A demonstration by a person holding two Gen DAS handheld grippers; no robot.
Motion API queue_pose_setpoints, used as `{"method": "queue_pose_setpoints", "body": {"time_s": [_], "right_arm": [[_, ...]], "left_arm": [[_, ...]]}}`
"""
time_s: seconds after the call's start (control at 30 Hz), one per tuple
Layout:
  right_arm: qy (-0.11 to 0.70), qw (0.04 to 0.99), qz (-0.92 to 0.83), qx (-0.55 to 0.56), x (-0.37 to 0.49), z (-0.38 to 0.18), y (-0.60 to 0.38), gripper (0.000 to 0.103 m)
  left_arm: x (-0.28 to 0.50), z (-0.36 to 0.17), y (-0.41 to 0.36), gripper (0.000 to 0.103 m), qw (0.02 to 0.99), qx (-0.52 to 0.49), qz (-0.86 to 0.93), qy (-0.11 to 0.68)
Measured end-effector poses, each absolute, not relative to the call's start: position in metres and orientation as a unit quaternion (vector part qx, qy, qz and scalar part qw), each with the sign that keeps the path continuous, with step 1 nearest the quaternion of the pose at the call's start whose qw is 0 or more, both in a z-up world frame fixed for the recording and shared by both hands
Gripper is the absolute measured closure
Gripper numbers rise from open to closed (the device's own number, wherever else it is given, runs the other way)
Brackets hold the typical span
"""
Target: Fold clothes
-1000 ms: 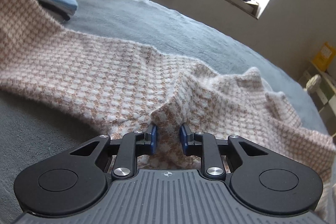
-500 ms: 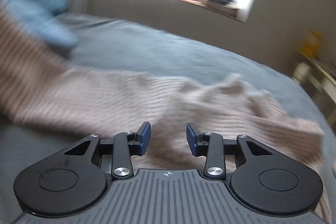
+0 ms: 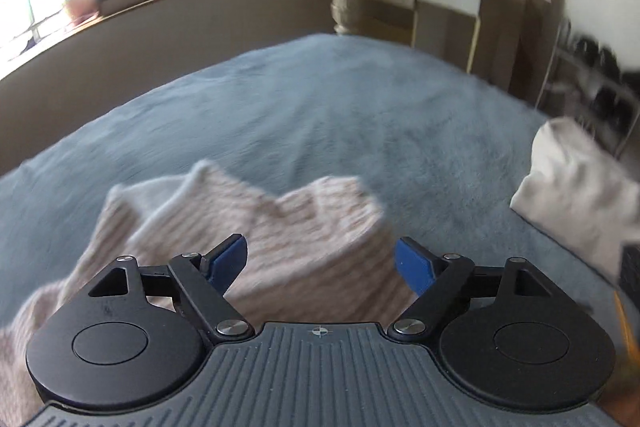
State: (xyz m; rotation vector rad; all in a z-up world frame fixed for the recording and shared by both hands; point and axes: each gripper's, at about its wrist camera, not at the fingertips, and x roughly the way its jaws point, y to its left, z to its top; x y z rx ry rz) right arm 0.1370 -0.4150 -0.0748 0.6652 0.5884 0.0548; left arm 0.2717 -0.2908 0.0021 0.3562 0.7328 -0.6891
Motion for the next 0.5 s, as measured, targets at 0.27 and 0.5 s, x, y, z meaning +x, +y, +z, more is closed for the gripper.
{"method": "queue_pose_setpoints", "body": {"time_s": [0.27,0.5], "right_arm": [[0.265,0.921,0.059,0.279,0.131,-0.071,-0.398,0.063],[0.244,0.918,0.067,0.305,0.118,-0.081,-0.407,0.074]], "left_arm": [[0.29,-0.026,-0.337,0.052,0.849,0.243,-0.291,0.368],[0.339,-0.017,-0.265,0.094,0.852,0.044,-0.278,0.441]]}}
